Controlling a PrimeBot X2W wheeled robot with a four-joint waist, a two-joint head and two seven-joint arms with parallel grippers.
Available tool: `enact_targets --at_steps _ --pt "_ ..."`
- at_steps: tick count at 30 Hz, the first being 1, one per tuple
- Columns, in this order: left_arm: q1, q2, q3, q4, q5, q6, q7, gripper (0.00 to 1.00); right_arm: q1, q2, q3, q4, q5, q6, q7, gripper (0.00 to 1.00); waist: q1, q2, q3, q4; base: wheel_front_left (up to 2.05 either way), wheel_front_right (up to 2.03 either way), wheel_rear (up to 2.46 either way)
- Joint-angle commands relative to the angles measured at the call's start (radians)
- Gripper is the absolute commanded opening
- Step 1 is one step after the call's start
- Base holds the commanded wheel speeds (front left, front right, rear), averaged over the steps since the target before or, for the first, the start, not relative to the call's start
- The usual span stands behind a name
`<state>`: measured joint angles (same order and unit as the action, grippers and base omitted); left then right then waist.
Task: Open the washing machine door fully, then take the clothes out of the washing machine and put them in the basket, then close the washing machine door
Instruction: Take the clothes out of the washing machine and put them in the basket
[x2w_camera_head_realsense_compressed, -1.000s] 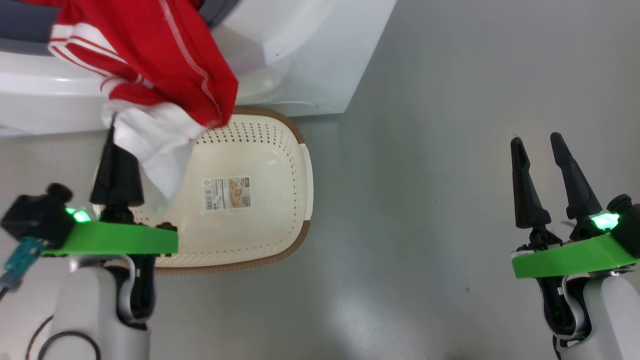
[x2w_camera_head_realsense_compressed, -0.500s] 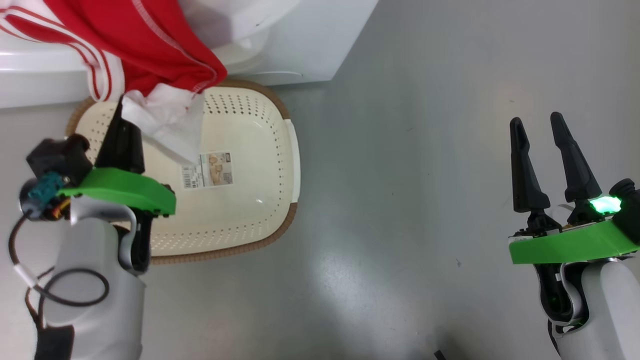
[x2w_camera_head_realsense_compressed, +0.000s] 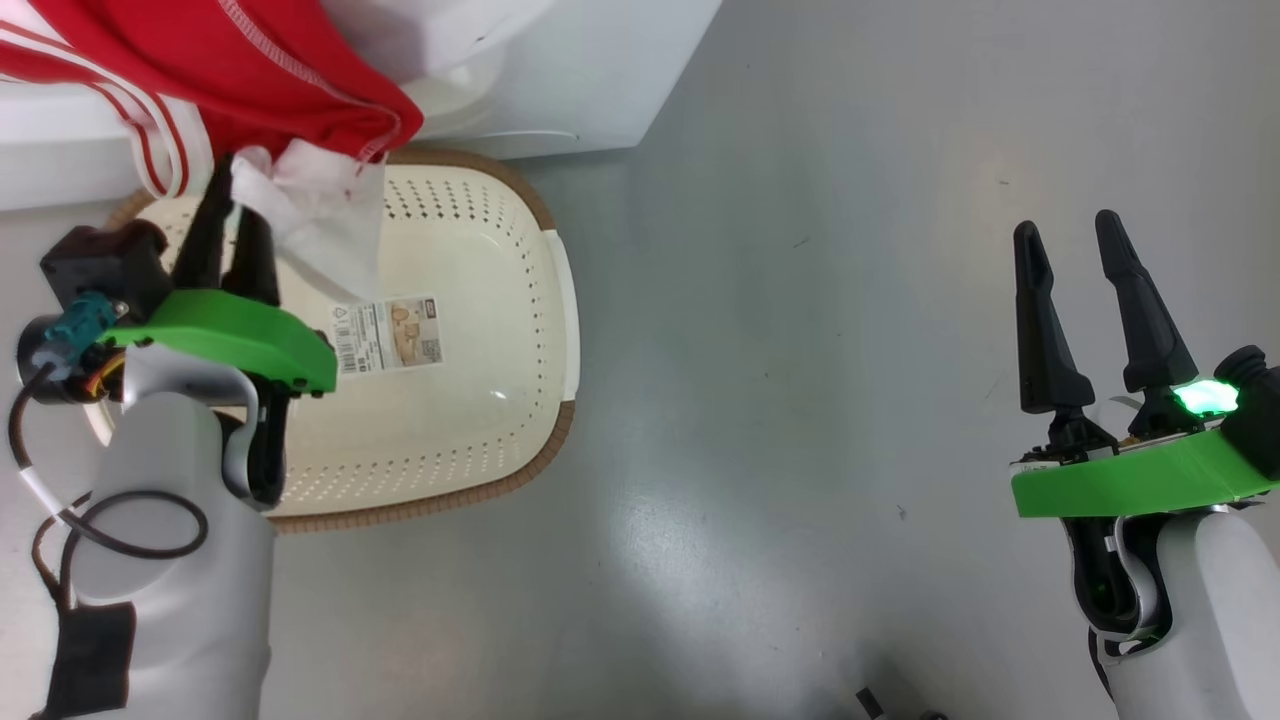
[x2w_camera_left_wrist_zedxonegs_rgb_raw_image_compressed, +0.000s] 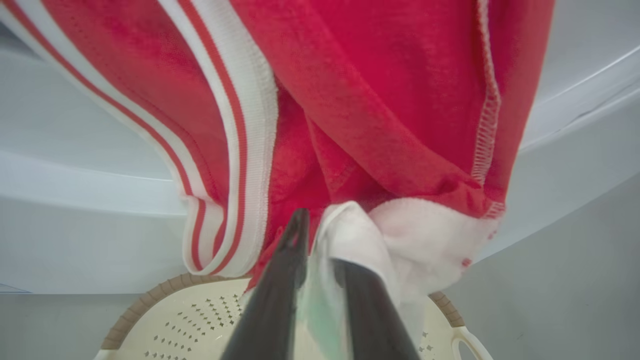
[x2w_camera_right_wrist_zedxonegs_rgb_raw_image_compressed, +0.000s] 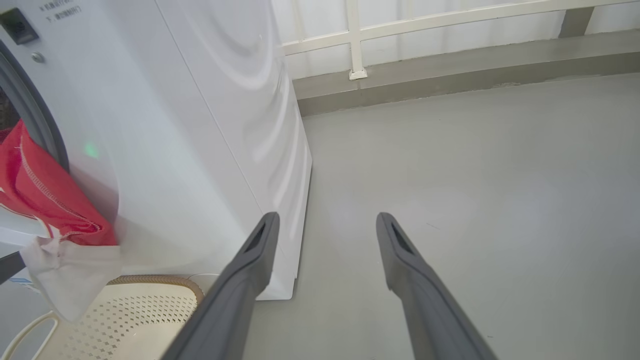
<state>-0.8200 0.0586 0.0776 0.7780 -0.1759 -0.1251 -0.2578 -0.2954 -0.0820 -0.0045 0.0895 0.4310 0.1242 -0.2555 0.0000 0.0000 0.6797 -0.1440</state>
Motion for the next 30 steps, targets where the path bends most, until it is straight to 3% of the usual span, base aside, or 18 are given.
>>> enact_targets --at_steps 1,15,30 --pt "0.012 0.032 0.020 -0.021 0.002 -0.006 -0.004 1.00 0.013 0.000 0.018 -0.020 0.004 0.007 -0.006 1.00 0.0000 0.0000 -0.006 0.005 0.00 0.00 0.00" --pt "0.101 0.009 0.020 -0.089 -0.029 -0.006 -0.004 1.00 0.032 -0.018 0.012 -0.019 -0.005 0.007 -0.006 1.00 0.0000 0.0000 -0.051 0.045 0.00 0.00 0.00" --pt "0.294 -0.007 0.019 -0.331 -0.086 -0.006 -0.004 1.00 0.054 -0.037 0.001 -0.018 -0.008 0.007 -0.006 1.00 0.0000 0.0000 -0.083 0.092 0.00 0.00 0.00"
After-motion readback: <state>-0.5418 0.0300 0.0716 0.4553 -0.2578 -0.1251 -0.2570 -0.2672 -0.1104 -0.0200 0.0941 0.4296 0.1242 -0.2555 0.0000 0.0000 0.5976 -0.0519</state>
